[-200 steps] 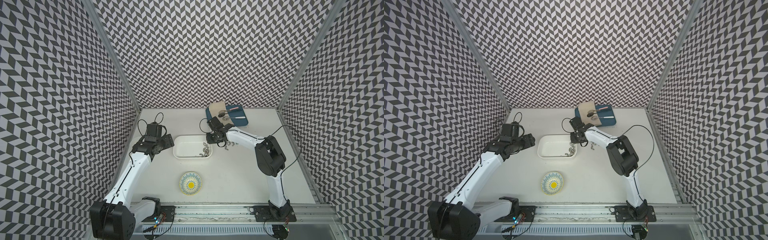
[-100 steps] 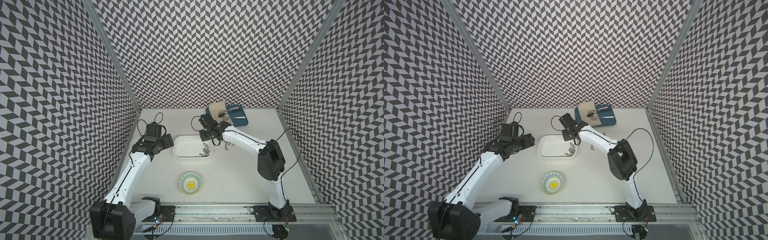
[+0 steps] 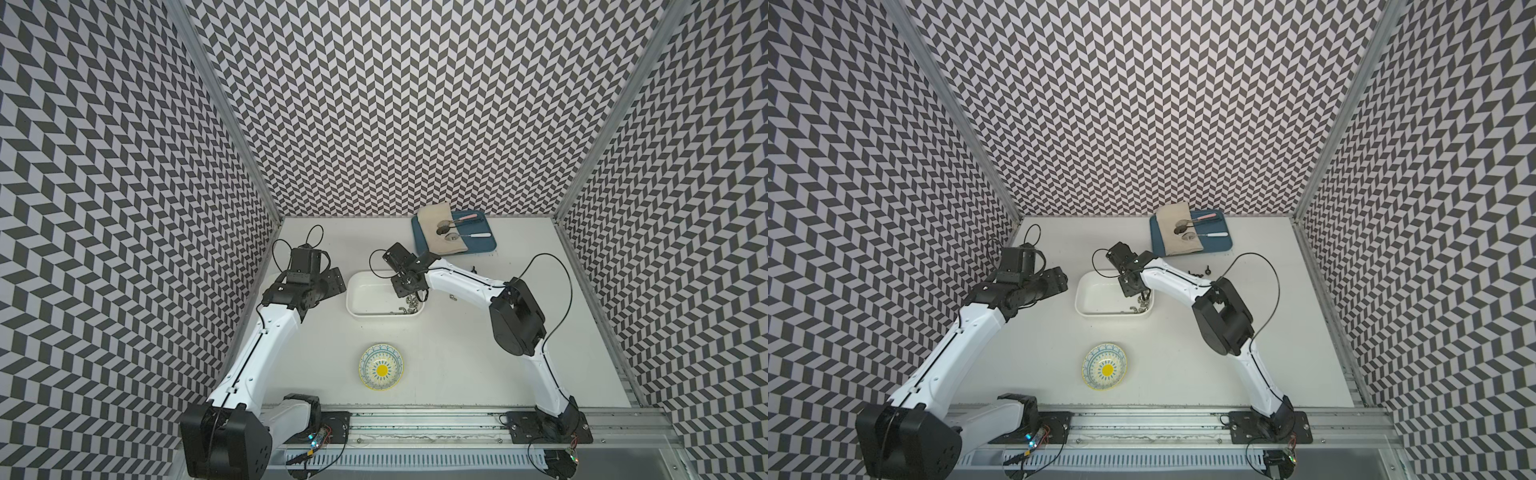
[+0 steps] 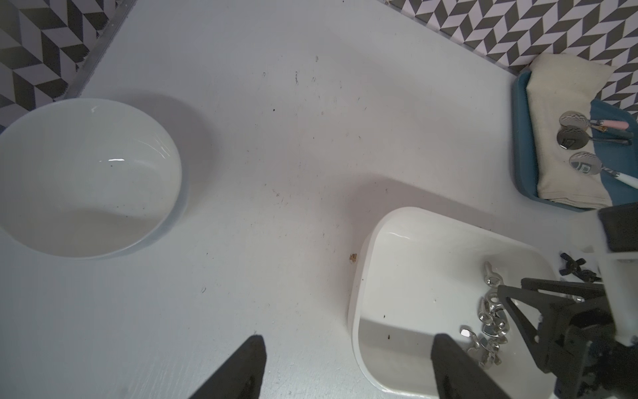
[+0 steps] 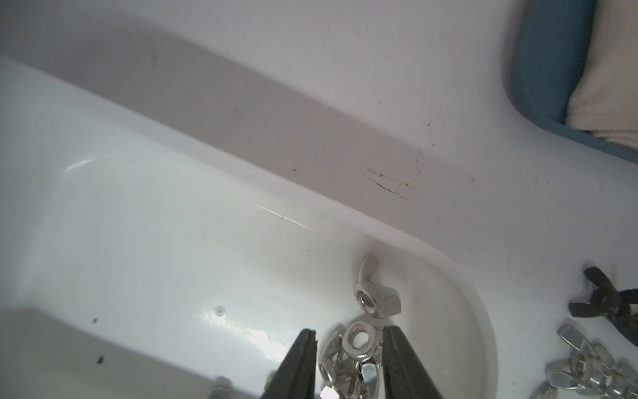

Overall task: Take out the wing nut from the storage box
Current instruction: Pick up the wing nut from the storage box.

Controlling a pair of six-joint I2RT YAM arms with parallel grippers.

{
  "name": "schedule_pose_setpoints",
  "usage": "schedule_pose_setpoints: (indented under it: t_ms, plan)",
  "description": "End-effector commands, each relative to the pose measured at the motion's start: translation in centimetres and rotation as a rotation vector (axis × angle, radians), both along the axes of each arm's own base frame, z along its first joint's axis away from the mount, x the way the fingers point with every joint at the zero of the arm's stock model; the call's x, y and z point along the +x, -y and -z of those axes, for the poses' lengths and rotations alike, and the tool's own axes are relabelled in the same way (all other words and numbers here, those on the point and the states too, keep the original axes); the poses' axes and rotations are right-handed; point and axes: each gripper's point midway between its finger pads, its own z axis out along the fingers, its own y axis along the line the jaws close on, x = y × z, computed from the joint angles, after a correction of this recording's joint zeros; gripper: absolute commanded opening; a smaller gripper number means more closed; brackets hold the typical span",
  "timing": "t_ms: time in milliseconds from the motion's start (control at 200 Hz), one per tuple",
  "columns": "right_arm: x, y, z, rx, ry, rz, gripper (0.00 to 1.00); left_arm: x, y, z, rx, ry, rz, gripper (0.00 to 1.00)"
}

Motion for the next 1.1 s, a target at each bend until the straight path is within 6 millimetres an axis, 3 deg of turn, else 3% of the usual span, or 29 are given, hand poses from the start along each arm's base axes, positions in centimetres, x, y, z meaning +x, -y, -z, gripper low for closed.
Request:
schedule_pose_setpoints:
  t_ms: [0,661,1097]
  plan:
    - [0.6,0.1,0.3,-0.011,0.013,0.042,0.38,-0.1,-0.4,-1.1,0.013,0.032,0.003,0.80]
    - [2.1,0.1,3.6,-0.018,-0.016,0.061,0.40,-0.2,-0.4,-1.3,0.007,0.038,0.007,0.80]
    - [2.6,-0.4,4.7,0.017,-0.028,0.062,0.23,-0.2,-0.4,-1.5,0.003,0.042,0.006,0.79]
